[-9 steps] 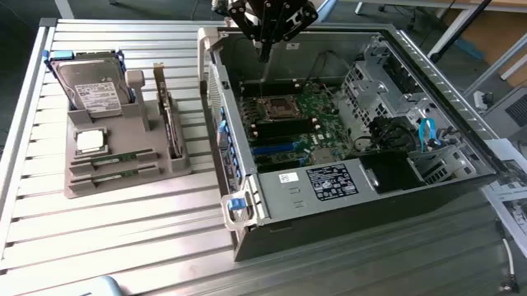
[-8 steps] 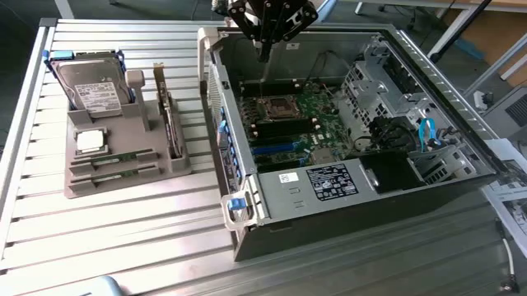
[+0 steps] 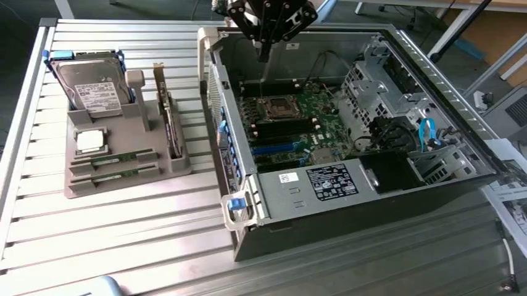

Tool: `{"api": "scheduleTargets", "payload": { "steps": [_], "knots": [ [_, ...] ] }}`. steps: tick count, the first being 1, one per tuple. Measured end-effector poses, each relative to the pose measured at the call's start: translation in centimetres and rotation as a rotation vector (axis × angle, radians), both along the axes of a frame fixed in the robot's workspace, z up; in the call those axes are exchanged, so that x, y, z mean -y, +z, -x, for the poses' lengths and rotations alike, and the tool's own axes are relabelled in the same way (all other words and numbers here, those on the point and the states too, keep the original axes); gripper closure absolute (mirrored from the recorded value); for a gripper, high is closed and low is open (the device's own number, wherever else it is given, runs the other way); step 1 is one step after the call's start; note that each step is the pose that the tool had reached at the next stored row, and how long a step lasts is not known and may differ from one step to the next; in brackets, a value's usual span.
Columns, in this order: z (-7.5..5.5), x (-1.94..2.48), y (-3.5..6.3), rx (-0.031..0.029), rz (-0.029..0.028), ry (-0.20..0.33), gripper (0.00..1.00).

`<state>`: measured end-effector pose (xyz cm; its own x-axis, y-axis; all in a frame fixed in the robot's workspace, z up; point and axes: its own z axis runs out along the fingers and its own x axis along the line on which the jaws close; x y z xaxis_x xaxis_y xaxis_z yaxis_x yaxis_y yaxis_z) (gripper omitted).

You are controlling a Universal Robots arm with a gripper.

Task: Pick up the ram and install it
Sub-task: 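Reach for the ram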

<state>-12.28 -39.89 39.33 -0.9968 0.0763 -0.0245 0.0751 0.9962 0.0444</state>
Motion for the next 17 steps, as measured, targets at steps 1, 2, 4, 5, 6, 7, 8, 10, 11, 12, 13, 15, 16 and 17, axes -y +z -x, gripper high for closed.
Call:
{"api": "scheduleTargets", "payload": {
  "steps": [1,2,4,5,6,7,8,10,11,12,13,15,16,17],
  "knots": [
    [0.0,0.00,0.00,-0.0001,0.0000,0.000,0.89],
    [0.1,0.00,0.00,0.0000,0.0000,0.000,0.89],
    [0.3,0.00,0.00,-0.0001,0.0001,0.000,0.89],
    [0.4,0.00,0.00,-0.0001,0.0001,0.000,0.89],
    [0.5,0.00,0.00,-0.0001,0.0001,0.000,0.89],
    [0.6,0.00,0.00,0.0000,0.0000,0.000,0.89],
    [0.8,0.00,0.00,-0.0001,0.0001,0.000,0.89],
    [1.2,0.00,-0.01,0.0000,0.0000,0.000,0.89],
    [1.4,0.00,0.00,0.0000,0.0001,0.000,0.89],
    [1.6,0.00,0.00,0.0000,0.0001,0.000,0.89],
    [1.7,0.00,0.00,-0.0001,0.0001,0.000,0.89],
    [2.0,0.00,-0.01,-0.0001,0.0001,0.000,0.89],
    [2.2,0.00,-0.01,0.0000,0.0001,0.000,0.89],
    [2.3,0.00,-0.01,0.0000,0.0000,0.000,0.89]
  ]
}}
